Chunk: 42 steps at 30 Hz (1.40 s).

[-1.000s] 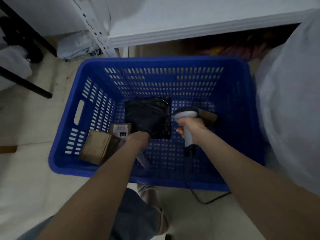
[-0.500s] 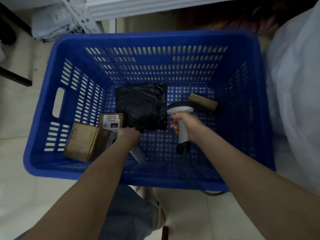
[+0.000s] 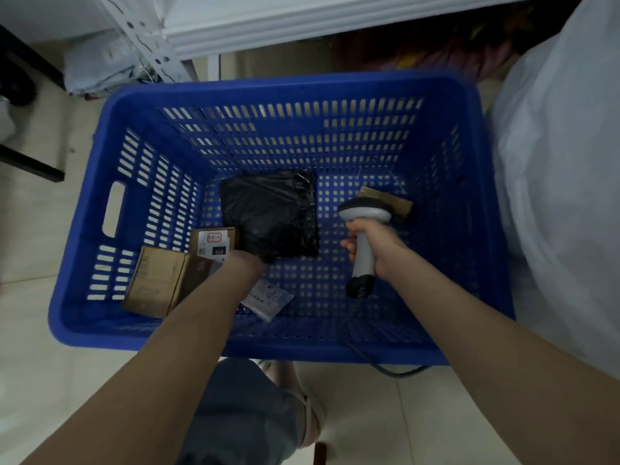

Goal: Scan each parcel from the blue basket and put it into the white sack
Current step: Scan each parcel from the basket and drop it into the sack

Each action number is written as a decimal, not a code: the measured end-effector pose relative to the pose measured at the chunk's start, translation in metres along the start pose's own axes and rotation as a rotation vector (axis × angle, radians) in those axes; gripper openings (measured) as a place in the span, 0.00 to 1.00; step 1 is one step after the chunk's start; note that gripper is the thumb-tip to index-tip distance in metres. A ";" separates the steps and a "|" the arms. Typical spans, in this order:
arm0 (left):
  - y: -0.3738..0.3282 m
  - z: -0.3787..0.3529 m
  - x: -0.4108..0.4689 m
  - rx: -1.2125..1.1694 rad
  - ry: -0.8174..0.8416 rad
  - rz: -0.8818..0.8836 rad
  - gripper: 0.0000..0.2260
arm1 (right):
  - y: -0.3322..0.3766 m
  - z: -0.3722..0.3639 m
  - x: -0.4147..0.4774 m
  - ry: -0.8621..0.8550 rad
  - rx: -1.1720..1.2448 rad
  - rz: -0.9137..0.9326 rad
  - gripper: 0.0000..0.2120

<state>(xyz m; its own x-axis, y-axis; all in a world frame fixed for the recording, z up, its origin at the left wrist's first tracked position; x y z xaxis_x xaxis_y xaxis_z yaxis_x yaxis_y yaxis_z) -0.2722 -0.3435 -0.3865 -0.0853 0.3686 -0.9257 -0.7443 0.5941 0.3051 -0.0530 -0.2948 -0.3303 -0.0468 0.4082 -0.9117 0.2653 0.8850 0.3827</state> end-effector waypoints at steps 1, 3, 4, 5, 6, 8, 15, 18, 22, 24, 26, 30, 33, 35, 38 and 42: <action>-0.004 -0.004 0.001 0.051 0.023 -0.011 0.31 | -0.001 -0.001 0.000 0.007 0.005 0.000 0.10; -0.014 -0.017 0.011 0.110 0.022 -0.023 0.30 | -0.006 -0.001 0.003 0.022 0.005 -0.016 0.07; -0.018 -0.023 0.016 0.128 0.016 -0.027 0.29 | -0.009 -0.002 0.005 0.032 0.003 -0.033 0.06; -0.021 -0.027 0.021 0.150 -0.003 -0.024 0.28 | -0.012 -0.002 0.008 0.044 0.002 -0.056 0.07; -0.022 -0.028 0.025 0.161 -0.033 -0.020 0.26 | -0.014 -0.003 0.011 0.058 -0.001 -0.079 0.07; -0.018 -0.026 0.033 0.126 -0.055 -0.033 0.22 | -0.020 -0.002 0.017 0.074 -0.007 -0.115 0.07; -0.016 -0.024 0.040 0.180 -0.140 -0.051 0.12 | -0.030 0.001 0.026 0.061 0.027 -0.169 0.12; -0.013 -0.011 0.035 0.118 -0.336 0.018 0.11 | -0.032 0.005 0.026 0.038 0.048 -0.167 0.11; 0.008 0.014 0.015 -0.075 -0.650 0.142 0.11 | -0.020 0.004 0.009 -0.053 0.115 -0.080 0.08; 0.019 0.027 -0.002 -0.156 -0.813 0.145 0.12 | -0.008 0.003 -0.004 -0.071 0.132 0.015 0.16; 0.026 0.040 -0.028 -0.270 -1.026 0.102 0.12 | 0.003 0.001 -0.021 -0.076 0.165 0.089 0.19; 0.026 0.060 -0.091 -0.218 -1.450 0.094 0.16 | 0.016 -0.004 -0.064 -0.065 0.253 0.244 0.14; 0.017 0.067 -0.136 -0.233 -1.557 0.090 0.15 | 0.019 -0.003 -0.090 -0.169 0.057 0.373 0.11; 0.012 0.066 -0.163 -0.261 -1.518 0.061 0.13 | 0.021 0.000 -0.120 -0.205 -0.041 0.462 0.05; 0.012 0.061 -0.197 -0.504 -1.253 0.132 0.18 | 0.020 0.007 -0.162 -0.222 -0.058 0.602 0.04; 0.009 0.067 -0.245 -1.447 -1.098 0.152 0.30 | 0.014 0.020 -0.199 -0.075 -0.064 0.698 0.07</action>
<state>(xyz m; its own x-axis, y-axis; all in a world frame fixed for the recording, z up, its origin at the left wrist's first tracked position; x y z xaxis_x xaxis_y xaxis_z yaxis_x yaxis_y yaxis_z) -0.2137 -0.3801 -0.1418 -0.2190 0.9591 -0.1794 -0.7470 -0.2831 -0.6016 -0.0206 -0.3684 -0.1469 0.1812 0.8707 -0.4572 0.1518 0.4346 0.8878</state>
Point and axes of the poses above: each hand's wrist, its own x-axis towards the middle knuckle, its own z-axis out of the back of the hand, y = z × x, the point moved 1 cm from there along x, towards the middle knuckle, and after that the axes turned 15 degrees about x, right-handed, at the moved point
